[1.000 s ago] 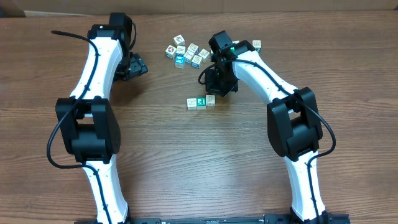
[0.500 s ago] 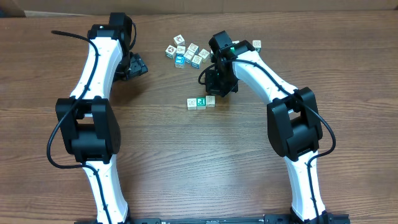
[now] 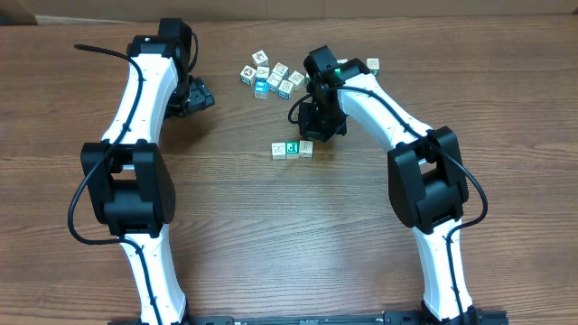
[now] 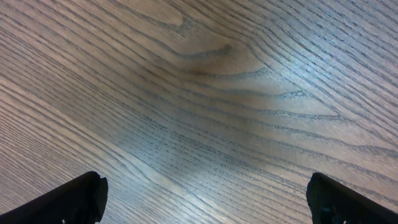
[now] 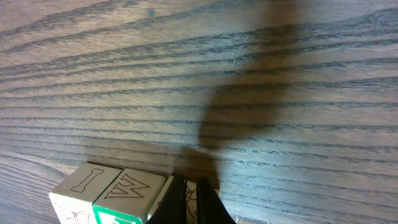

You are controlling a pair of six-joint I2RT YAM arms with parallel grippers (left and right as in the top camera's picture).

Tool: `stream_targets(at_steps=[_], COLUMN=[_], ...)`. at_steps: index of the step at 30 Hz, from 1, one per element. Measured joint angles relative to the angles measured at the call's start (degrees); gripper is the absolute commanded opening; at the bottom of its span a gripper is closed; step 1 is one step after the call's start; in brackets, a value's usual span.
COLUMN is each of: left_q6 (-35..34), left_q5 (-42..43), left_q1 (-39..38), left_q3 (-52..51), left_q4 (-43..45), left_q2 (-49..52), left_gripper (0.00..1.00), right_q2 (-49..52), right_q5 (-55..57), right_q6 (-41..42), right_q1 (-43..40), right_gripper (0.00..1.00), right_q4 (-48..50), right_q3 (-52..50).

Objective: Form a horizontal line

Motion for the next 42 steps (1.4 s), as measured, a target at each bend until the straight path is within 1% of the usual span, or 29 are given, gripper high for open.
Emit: stream_targets(at_steps=[12,27,42], left_q6=[0.00,0.00,0.00], left_q5=[0.00,0.00,0.00], left_q1=[0.00,0.00,0.00], left_q3=[0.00,0.00,0.00], left_q4=[0.00,0.00,0.00], left_q2=[0.00,0.00,0.00], left_gripper=[0.99,1.00,1.00], right_q2=[0.00,0.00,0.00], right_q5=[0.66,0.66,0.68], right_q6=[-0.17,-0.37,-0.37], right_q1=[0.00,0.11,0.37], right_gripper=[0.04,0.04,0.04], right_q4=[2.93,-0.17,-0.13], right_q3=[0.00,0.00,0.00])
